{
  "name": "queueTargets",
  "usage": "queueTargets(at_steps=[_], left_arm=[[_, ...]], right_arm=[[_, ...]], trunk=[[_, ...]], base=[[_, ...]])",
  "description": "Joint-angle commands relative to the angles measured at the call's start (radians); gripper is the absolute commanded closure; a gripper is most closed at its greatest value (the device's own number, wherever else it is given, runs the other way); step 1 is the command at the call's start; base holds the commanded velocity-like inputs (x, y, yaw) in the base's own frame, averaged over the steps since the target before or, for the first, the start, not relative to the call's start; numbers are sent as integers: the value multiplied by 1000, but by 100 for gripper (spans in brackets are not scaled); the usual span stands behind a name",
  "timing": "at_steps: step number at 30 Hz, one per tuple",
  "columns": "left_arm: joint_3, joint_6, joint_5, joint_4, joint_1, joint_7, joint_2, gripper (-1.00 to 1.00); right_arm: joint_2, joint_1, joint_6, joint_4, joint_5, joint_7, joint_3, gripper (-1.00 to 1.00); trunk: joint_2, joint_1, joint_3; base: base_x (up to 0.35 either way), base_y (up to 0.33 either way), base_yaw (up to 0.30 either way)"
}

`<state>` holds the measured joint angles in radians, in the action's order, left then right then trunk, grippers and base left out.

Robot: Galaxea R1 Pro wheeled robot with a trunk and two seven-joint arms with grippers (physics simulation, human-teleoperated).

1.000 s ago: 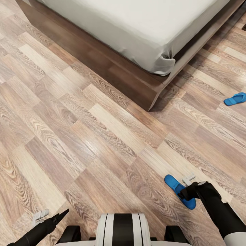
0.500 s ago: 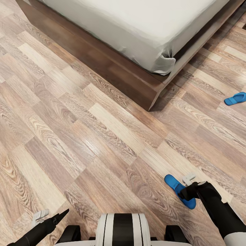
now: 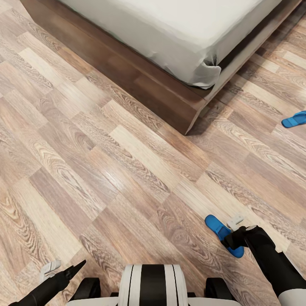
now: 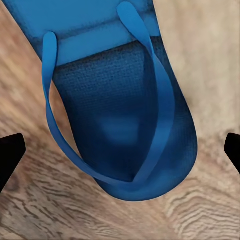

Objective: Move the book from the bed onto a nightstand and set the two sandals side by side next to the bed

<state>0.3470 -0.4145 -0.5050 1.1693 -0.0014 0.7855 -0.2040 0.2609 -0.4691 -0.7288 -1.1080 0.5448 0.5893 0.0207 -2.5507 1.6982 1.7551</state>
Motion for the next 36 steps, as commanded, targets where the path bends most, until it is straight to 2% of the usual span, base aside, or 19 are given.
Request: queueTargets(at_steps=[1, 28, 36], left_arm=[[1, -9, -7, 0, 0, 1, 0, -100], [0, -9, -7, 0, 0, 0, 1, -100], [0, -9, -7, 0, 0, 0, 1, -100]], right_arm=[[0, 0, -1, -2, 10, 10, 1, -100], [0, 0, -1, -3, 10, 10, 0, -100], [0, 0, -1, -3, 10, 9, 0, -100]], trunk=[[0, 0, 0], [0, 0, 0], [-2, 3, 31]], base=[[0, 0, 0], [42, 0, 0], [0, 0, 0]])
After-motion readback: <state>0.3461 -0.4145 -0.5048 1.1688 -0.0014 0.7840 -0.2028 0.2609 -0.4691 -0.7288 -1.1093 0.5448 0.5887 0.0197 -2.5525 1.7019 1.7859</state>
